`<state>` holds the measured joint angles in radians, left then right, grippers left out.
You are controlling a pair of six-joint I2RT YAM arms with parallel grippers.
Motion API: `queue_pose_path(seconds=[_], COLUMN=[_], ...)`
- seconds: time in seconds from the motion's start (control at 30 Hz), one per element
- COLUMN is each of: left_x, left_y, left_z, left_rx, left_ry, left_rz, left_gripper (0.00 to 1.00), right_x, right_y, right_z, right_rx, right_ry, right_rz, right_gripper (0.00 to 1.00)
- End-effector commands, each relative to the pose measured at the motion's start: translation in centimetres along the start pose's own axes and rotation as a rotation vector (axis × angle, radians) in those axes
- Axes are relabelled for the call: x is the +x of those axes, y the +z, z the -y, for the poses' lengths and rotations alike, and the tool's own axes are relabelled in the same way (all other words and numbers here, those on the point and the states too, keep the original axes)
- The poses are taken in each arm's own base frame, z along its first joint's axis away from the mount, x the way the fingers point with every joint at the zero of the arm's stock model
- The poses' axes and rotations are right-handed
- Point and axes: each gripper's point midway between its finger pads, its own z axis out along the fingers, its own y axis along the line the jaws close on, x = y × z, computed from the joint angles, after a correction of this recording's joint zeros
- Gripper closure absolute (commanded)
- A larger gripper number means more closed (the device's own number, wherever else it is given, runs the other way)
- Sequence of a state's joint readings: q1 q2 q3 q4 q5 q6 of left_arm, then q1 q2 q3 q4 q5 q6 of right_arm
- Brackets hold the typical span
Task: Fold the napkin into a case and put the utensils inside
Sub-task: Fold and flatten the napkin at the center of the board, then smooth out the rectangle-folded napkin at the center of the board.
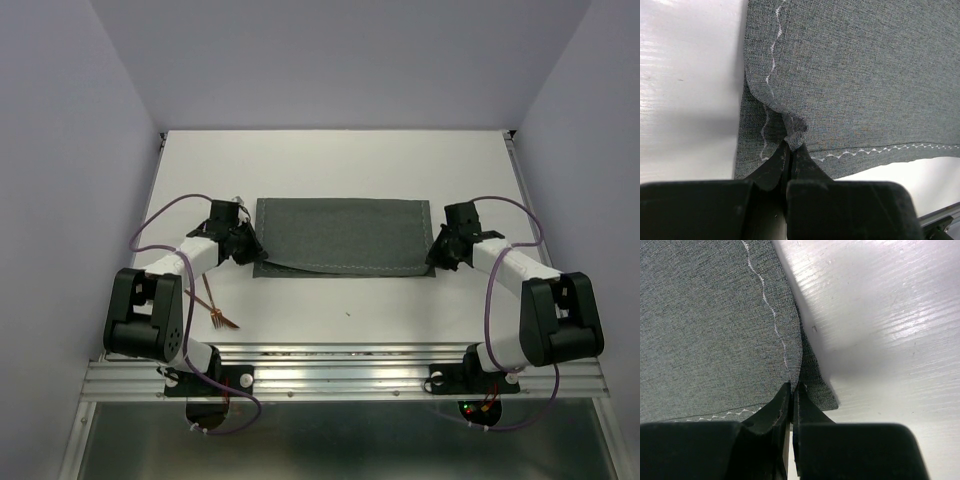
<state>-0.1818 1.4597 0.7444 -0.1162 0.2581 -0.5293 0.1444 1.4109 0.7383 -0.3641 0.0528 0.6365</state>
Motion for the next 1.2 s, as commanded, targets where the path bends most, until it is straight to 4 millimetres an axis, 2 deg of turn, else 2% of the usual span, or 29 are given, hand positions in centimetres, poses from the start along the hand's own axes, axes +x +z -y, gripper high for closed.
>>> queue_pose_path(seconds=[0.0,0.23,0.27,0.3,0.4,0.47,0.6,0.67,0.83,0.93,1.07,1.17], left_x=[-0.1,0.3,0.5,0.5,0.5,0.3,-0.6,-1.8,-5.0,-6.2,-7.3,-7.2], left_y=[0.1,0.6,0.6,0.7,0.5,0.1,-0.7,-1.6,-4.0,-5.2,-5.9,-5.2], left_z=[0.0,-0.3,-0.4,-0.6,-0.4,0.0,0.7,1.0,2.5,2.7,3.2,3.5], left_rx=[-0.003,-0.017,-0.019,-0.031,-0.025,-0.009,-0.006,-0.022,-0.037,-0.061,-0.068,-0.052], left_ry=[0.011,0.005,0.001,-0.003,-0.007,0.0,0.013,0.029,0.058,0.063,0.068,0.073], left_rz=[0.01,-0.012,-0.021,-0.024,-0.021,-0.019,-0.001,0.027,0.113,0.158,0.202,0.191], left_gripper=[1.0,1.0,1.0,0.98,0.51,0.33,0.31,0.3,0.3,0.31,0.32,0.35], right_x=[-1.1,-0.9,-0.9,-0.8,-0.8,-1.2,-2.4,-3.4,-6.0,-7.1,-7.2,-6.5], right_y=[0.2,0.3,0.4,0.4,0.4,0.2,-0.6,-1.5,-3.9,-5.2,-5.6,-5.0], right_z=[-0.3,0.3,0.3,0.3,0.3,0.0,-0.4,-0.6,-1.3,-2.0,-2.6,-2.9], right_rx=[-0.006,0.013,0.016,0.017,0.015,0.01,0.011,0.016,0.015,-0.005,-0.029,-0.052], right_ry=[0.007,-0.002,-0.001,-0.001,-0.006,-0.008,-0.017,-0.02,-0.024,-0.024,-0.016,0.008], right_rz=[0.047,0.048,0.047,0.046,0.042,0.05,0.083,0.111,0.195,0.225,0.22,0.197], right_gripper=[0.99,0.99,0.98,0.91,0.7,0.56,0.44,0.4,0.39,0.39,0.41,0.42])
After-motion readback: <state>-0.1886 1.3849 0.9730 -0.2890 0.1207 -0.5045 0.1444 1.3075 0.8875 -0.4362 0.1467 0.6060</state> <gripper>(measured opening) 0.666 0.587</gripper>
